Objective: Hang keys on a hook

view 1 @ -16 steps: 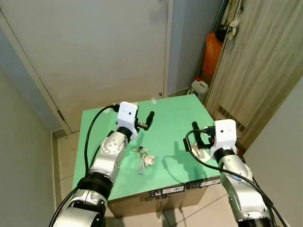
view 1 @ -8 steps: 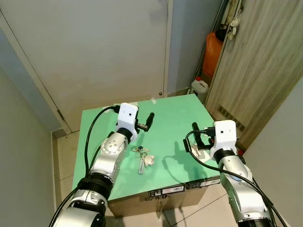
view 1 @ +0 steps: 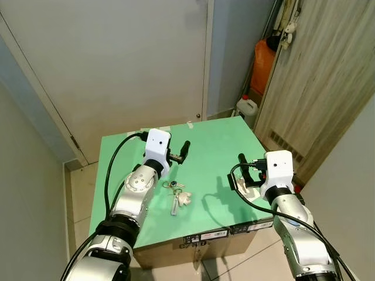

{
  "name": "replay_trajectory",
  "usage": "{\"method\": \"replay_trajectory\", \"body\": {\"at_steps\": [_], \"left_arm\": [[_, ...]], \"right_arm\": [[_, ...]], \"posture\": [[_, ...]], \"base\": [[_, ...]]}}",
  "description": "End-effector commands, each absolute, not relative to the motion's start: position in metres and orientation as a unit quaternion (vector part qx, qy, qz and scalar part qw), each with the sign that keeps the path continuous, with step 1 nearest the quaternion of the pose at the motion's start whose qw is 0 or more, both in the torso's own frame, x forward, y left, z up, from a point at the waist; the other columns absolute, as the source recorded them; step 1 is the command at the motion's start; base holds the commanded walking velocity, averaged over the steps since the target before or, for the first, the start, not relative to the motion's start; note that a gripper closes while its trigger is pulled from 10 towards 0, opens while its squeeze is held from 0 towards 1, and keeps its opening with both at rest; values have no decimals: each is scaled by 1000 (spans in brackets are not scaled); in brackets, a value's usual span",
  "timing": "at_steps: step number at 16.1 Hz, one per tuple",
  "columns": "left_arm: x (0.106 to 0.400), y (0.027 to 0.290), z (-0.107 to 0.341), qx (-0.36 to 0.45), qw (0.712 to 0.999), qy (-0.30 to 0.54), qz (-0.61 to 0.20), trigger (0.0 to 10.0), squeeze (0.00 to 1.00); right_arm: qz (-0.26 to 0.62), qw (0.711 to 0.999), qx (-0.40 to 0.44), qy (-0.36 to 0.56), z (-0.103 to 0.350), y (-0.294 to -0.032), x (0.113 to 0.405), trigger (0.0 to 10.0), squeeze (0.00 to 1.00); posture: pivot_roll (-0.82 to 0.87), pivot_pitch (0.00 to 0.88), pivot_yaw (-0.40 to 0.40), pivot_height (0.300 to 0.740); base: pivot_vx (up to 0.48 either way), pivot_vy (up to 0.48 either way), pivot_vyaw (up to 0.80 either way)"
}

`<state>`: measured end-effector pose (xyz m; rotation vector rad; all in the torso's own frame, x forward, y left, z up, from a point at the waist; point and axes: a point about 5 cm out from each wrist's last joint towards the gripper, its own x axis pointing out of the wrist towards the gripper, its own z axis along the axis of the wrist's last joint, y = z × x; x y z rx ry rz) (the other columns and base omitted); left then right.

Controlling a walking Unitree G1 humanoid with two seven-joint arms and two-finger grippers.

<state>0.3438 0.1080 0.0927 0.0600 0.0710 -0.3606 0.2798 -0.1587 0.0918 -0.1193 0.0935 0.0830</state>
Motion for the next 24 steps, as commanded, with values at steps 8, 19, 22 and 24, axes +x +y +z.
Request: {"method": "replay_trajectory", "body": {"at_steps": [8, 19, 22, 24], "left_arm": [[344, 114, 90, 35, 985, 42, -166, 10000, 0], [326, 104, 43, 9, 978, 133, -158, 10000, 0], [317, 98, 30, 10, 976, 159, -149, 10000, 0], [308, 97, 19, 25, 975, 180, -129, 10000, 0]], "right_arm": [[48, 996, -59, 45, 94, -156, 280, 10000, 0], [45, 993, -88, 69, 102, -179, 242, 10000, 0], [48, 990, -104, 83, 112, -188, 222, 10000, 0], [45, 988, -114, 93, 117, -198, 212, 10000, 0]], "posture": [[-163, 0, 36, 740], [-290, 115, -29, 740], [-358, 180, -65, 740], [-381, 202, -79, 740]], "base": [[0, 0, 0], [0, 0, 0], [0, 0, 0], [0, 0, 0]]}}
